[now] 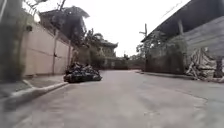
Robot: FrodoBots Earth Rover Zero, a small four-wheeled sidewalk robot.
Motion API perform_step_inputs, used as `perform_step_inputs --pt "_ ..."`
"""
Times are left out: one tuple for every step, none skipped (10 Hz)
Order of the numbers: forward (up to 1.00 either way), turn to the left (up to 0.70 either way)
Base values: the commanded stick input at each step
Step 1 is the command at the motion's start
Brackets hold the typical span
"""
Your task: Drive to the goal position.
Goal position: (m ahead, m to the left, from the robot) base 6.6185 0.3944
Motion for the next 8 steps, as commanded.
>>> perform_step_inputs --pt "0.85 0.0" --pt "0.85 0.0" --pt "0.85 0.0" --pt "0.85 0.0" --pt "0.85 0.0" --pt "0.85 -0.15" --pt "0.85 -0.26" --pt "0.85 -0.34"
